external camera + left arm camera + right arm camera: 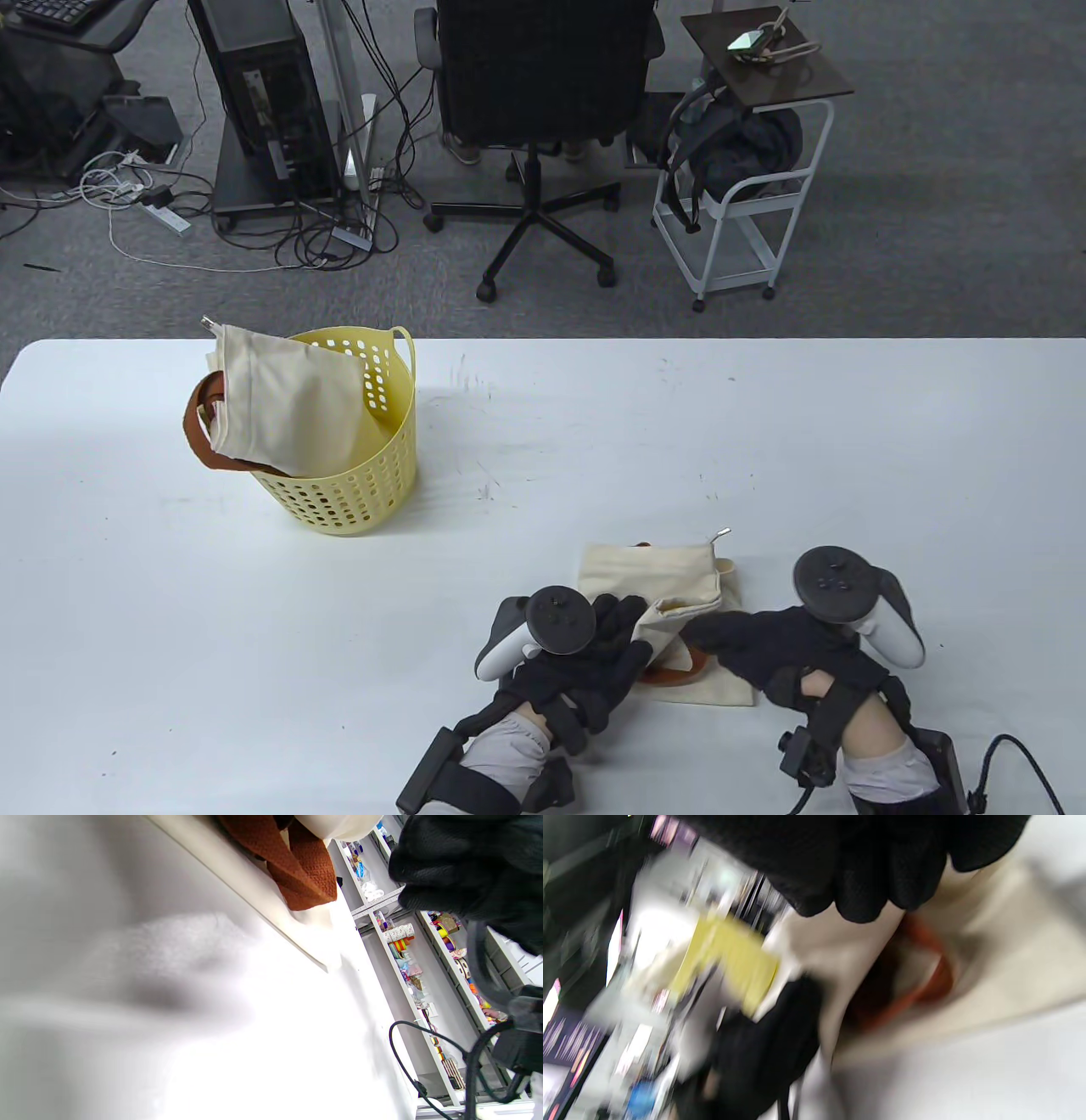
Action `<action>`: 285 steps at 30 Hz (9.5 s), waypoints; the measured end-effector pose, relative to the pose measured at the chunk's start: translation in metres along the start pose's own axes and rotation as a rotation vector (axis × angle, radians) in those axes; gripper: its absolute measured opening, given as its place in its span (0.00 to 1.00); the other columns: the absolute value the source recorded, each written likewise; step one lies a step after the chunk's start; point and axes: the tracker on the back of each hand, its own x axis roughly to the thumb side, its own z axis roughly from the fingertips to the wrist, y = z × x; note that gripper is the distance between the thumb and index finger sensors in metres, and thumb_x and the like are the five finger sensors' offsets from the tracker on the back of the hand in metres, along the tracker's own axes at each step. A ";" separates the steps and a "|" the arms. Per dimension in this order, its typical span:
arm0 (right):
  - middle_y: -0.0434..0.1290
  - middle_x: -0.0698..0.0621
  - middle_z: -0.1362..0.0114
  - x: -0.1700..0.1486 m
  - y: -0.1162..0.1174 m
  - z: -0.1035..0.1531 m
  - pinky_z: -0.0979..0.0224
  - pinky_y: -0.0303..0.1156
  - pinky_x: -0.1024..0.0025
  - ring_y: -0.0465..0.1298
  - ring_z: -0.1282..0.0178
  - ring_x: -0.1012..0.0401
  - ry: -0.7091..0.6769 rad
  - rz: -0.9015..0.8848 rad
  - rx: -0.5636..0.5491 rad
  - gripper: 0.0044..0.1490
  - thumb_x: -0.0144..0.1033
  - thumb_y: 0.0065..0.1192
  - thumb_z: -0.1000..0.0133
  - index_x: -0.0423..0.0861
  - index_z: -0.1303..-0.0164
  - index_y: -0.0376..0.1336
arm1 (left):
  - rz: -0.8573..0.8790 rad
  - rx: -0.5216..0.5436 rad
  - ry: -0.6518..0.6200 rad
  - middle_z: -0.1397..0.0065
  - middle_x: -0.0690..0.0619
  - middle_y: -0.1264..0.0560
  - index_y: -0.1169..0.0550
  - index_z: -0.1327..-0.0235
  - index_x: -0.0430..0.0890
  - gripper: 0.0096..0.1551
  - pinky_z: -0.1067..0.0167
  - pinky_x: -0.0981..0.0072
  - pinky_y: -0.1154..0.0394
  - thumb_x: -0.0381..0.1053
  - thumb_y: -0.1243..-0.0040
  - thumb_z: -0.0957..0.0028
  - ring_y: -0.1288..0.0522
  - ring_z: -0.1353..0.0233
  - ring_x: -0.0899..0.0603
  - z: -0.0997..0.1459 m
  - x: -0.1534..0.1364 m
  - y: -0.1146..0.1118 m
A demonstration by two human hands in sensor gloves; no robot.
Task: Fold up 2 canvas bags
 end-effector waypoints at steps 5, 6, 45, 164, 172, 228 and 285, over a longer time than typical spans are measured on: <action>0.65 0.27 0.25 -0.038 -0.003 -0.014 0.31 0.55 0.32 0.61 0.28 0.32 0.222 0.006 -0.062 0.37 0.43 0.58 0.42 0.31 0.30 0.66 | -0.028 0.007 0.000 0.11 0.62 0.66 0.51 0.11 0.60 0.37 0.28 0.44 0.79 0.65 0.72 0.36 0.78 0.18 0.52 0.001 0.002 -0.001; 0.64 0.28 0.25 -0.042 0.002 -0.019 0.31 0.56 0.33 0.61 0.28 0.32 0.230 0.033 -0.042 0.37 0.44 0.58 0.42 0.32 0.30 0.66 | -0.035 0.013 -0.001 0.10 0.61 0.65 0.51 0.12 0.59 0.37 0.28 0.43 0.79 0.65 0.71 0.36 0.77 0.17 0.52 0.001 0.003 -0.001; 0.72 0.34 0.35 -0.060 0.019 -0.058 0.46 0.77 0.49 0.78 0.46 0.47 0.265 0.076 -0.105 0.28 0.32 0.63 0.49 0.35 0.40 0.67 | -0.530 0.052 0.195 0.14 0.67 0.72 0.51 0.18 0.72 0.39 0.26 0.36 0.78 0.71 0.55 0.42 0.81 0.18 0.51 -0.021 0.016 0.014; 0.51 0.43 0.18 -0.021 0.063 -0.065 0.25 0.48 0.31 0.48 0.21 0.38 0.234 0.603 0.068 0.35 0.39 0.58 0.43 0.60 0.24 0.54 | -0.917 0.078 0.320 0.10 0.46 0.45 0.37 0.13 0.55 0.43 0.26 0.26 0.58 0.66 0.41 0.42 0.54 0.13 0.36 0.088 0.016 0.044; 0.48 0.46 0.17 -0.051 -0.004 -0.102 0.24 0.44 0.30 0.43 0.20 0.39 0.420 0.403 -0.083 0.35 0.38 0.58 0.43 0.61 0.24 0.54 | -0.921 -0.068 0.513 0.17 0.36 0.37 0.37 0.15 0.45 0.52 0.26 0.28 0.44 0.63 0.27 0.48 0.33 0.22 0.30 0.129 -0.034 0.041; 0.65 0.35 0.24 -0.033 -0.023 -0.021 0.28 0.52 0.30 0.59 0.24 0.37 -0.208 -0.132 -0.532 0.37 0.43 0.57 0.43 0.40 0.24 0.59 | 0.016 1.257 0.777 0.26 0.44 0.30 0.53 0.19 0.43 0.43 0.33 0.42 0.29 0.57 0.44 0.32 0.21 0.36 0.42 0.231 -0.014 0.252; 0.81 0.48 0.58 0.010 0.036 -0.037 0.44 0.74 0.49 0.78 0.63 0.53 -0.486 -0.436 0.078 0.30 0.42 0.74 0.49 0.44 0.39 0.69 | 0.217 0.786 -0.263 0.24 0.47 0.28 0.35 0.21 0.50 0.32 0.31 0.35 0.32 0.41 0.36 0.37 0.23 0.32 0.36 0.144 0.083 0.173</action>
